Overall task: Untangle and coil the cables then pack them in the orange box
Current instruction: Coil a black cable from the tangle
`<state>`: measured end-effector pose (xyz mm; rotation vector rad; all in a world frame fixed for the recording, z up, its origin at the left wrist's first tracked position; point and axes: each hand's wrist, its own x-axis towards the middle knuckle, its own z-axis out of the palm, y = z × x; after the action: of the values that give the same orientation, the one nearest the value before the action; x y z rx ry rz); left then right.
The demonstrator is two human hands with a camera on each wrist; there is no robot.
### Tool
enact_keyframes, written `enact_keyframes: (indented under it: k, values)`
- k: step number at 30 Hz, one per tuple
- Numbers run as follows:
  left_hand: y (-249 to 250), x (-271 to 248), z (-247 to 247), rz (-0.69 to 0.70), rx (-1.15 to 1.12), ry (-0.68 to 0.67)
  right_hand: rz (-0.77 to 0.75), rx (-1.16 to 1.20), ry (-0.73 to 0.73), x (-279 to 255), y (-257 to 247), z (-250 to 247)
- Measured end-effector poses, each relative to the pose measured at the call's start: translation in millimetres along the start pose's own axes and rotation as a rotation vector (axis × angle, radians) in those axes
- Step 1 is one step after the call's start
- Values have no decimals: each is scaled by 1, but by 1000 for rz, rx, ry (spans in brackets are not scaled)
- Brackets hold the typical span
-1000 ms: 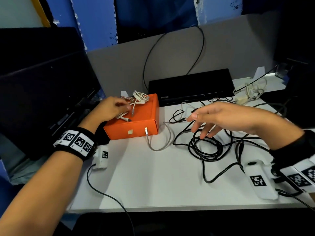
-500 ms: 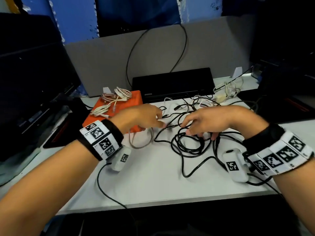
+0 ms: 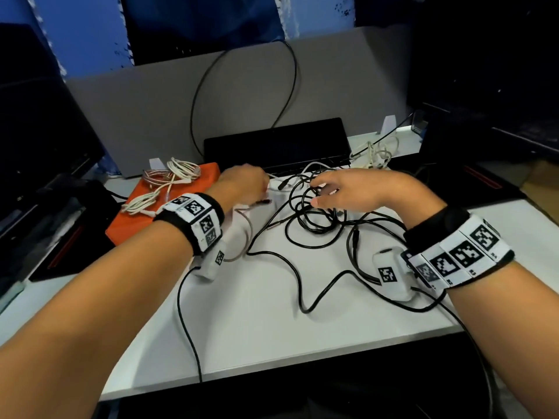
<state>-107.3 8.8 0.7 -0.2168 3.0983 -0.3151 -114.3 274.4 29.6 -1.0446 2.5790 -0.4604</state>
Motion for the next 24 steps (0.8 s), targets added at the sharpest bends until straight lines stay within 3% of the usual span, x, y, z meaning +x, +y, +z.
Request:
enact_keyframes:
  k: [3, 5, 7, 9, 11, 13, 16, 19, 21, 24]
  values:
    - [-10, -6, -32, -55, -494, 432, -47, 30, 141, -1, 0, -4]
    - [-10, -19, -58, -25, -784, 647, -107, 125, 343, 0, -2, -5]
    - [-4, -37, -80, 52, -977, 737, -171, 225, 524, 1, -9, -6]
    - [5, -52, -94, 140, -990, 770, -230, 309, 606, -1, -17, -5]
    - [15, -61, -103, 213, -939, 781, -260, 357, 574, -1, -22, -1]
    - [19, -63, -111, 225, -907, 838, -234, 274, 447, 7, -17, 2]
    - [3, -60, -127, 168, -940, 989, -99, 57, 144, 27, 0, -4]
    - [-24, -63, -145, 88, -954, 1161, 41, -193, -26, 46, 12, -19]
    - [-34, -64, -151, 78, -970, 1207, 50, -262, 42, 57, 15, -32]
    - [-30, -63, -144, 66, -901, 999, -97, 173, 304, 60, -2, -49]
